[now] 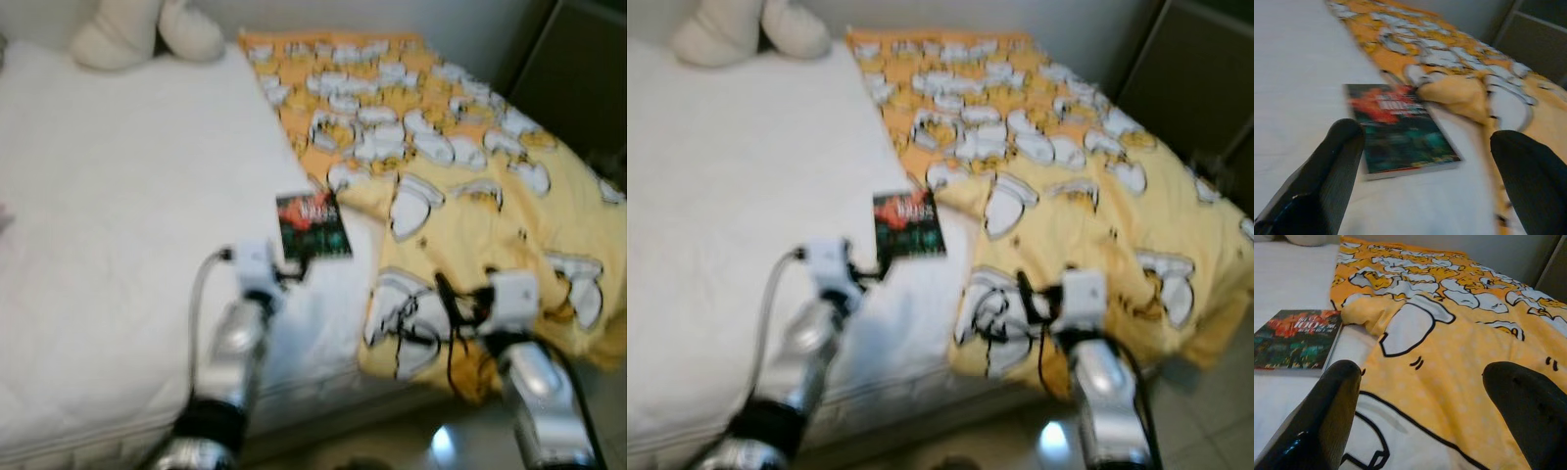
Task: Clean up the room
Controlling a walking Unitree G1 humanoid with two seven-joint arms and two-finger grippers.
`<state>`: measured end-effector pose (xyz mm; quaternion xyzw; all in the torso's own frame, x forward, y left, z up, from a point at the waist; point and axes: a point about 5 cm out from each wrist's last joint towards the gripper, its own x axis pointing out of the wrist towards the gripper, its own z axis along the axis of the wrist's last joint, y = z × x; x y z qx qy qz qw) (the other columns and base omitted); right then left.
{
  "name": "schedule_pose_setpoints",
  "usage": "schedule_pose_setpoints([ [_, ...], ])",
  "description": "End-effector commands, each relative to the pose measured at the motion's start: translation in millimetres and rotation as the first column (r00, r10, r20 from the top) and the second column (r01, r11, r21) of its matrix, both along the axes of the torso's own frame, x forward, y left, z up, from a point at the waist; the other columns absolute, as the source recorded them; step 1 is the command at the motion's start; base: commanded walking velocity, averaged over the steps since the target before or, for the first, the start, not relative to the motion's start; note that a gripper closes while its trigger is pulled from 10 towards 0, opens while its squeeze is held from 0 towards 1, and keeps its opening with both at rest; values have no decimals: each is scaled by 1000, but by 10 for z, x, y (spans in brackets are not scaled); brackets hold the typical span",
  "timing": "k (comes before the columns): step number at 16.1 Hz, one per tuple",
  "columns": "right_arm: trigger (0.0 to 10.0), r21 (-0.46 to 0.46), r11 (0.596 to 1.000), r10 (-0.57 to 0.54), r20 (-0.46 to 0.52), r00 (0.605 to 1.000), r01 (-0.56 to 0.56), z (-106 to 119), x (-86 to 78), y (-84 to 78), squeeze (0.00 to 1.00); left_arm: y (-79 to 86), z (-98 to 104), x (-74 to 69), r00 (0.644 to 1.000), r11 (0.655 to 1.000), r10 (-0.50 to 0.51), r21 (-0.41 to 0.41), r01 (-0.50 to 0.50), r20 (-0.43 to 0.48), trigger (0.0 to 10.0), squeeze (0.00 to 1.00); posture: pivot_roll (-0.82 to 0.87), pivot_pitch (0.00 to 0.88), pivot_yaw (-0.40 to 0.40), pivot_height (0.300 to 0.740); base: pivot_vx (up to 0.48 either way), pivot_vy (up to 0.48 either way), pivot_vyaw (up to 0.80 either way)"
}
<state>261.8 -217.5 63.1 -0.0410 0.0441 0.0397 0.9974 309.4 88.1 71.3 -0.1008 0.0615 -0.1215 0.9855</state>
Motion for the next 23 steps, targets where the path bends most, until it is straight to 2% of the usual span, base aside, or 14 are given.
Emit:
schedule_pose_setpoints([
  [1, 10000, 12, 1000, 7, 18, 1000, -7, 53, 25, 43, 0, 46, -14, 2, 1000, 1000, 14, 10, -14, -6, 10000, 0, -127, 0, -77, 740, 274, -390, 0],
  [9, 10000, 25, 1000, -4, 21, 1000, 4, 45, 53, 103, 0, 79, 11, 26, 1000, 998, 27, 55, -27, 11, 10000, 0, -119, 0, -48, 740, 362, -306, 0],
  [14, 10000, 28, 1000, -6, 27, 1000, 5, 46, 75, 152, 0, 164, 32, 45, 998, 995, 60, 84, -62, 25, 10000, 0, -110, 0, -31, 740, 0, 0, 565],
  [17, 10000, 46, 999, -16, 24, 1000, 15, 15, 58, 191, 0, 208, 117, 192, 998, 993, 61, 104, -64, 28, 10000, 0, -114, 0, -20, 740, 0, 0, 290],
  [21, 10000, 44, 998, -38, 17, 999, 38, -13, 33, 190, 0, 230, 164, 227, 998, 991, 45, 127, -50, 47, 10000, 0, -121, 0, -7, 740, 0, 0, 0],
  [23, 10000, 48, 993, -111, 62, 992, 109, 30, 18, 134, 0, 218, 179, 244, 998, 987, 21, 159, -31, 65, 10000, 0, -120, 0, -2, 740, 0, 0, 0],
])
